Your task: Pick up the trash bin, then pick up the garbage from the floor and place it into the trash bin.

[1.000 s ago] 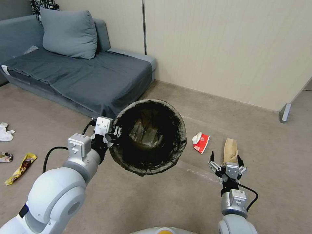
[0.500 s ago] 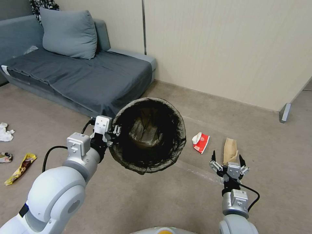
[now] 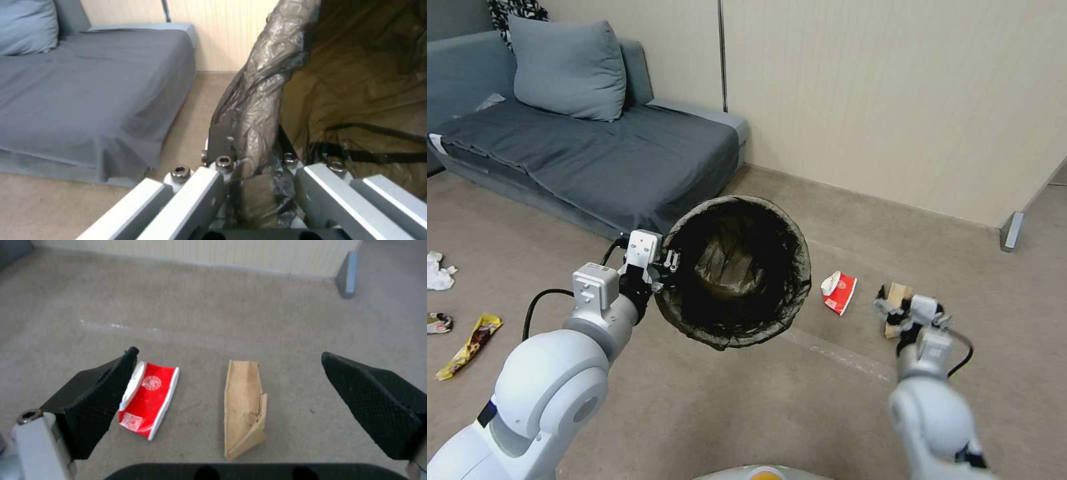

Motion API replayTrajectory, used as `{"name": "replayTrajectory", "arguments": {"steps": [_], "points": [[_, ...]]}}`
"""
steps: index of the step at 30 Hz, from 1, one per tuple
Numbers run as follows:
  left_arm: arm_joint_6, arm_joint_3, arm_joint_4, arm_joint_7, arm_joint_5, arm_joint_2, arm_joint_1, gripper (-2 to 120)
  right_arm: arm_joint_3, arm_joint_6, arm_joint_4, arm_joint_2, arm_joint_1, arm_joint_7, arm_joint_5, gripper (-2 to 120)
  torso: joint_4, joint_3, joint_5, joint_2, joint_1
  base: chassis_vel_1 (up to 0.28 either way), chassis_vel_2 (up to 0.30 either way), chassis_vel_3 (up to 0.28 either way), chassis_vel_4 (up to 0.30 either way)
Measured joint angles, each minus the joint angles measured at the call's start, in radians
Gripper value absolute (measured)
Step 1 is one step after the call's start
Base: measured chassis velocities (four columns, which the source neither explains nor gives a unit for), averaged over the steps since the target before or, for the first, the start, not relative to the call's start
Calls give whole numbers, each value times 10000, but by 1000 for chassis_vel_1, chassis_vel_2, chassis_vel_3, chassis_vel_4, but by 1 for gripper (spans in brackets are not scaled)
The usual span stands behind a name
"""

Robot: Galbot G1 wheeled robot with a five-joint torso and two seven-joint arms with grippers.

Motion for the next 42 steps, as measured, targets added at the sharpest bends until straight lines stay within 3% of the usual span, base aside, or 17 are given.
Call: {"name": "replayTrajectory", "arguments": {"steps": [3,9,13,20,36,42], "points": [[0,-110,0,4,30,-28,25,0,-83,-708,-713,-564,1020,142,1254,100,-1,0,-1,0,0,0,0,0,0],[0,-222,-10,16,22,-33,81,0,-252,-1381,-1632,-838,2116,371,2178,100,2,1,-3,0,0,0,0,0,0],[0,-454,-65,96,26,0,235,0,-407,-2001,-3048,-1054,3085,353,2816,100,1,1,-2,0,0,0,0,0,0],[1,-507,-74,144,89,-67,325,0,-567,-2103,-4772,-1336,3629,93,2461,100,-1,0,-2,0,0,0,0,0,0],[1,-417,140,206,229,-99,283,0,-640,-2048,-7049,-1417,4337,-818,1936,100,-1,0,-3,0,0,0,0,0,0],[2,-342,181,223,312,-104,337,0,-887,-1716,-9262,-1163,5423,-1738,1371,100,-1,0,0,0,0,0,0,0,0]]}}
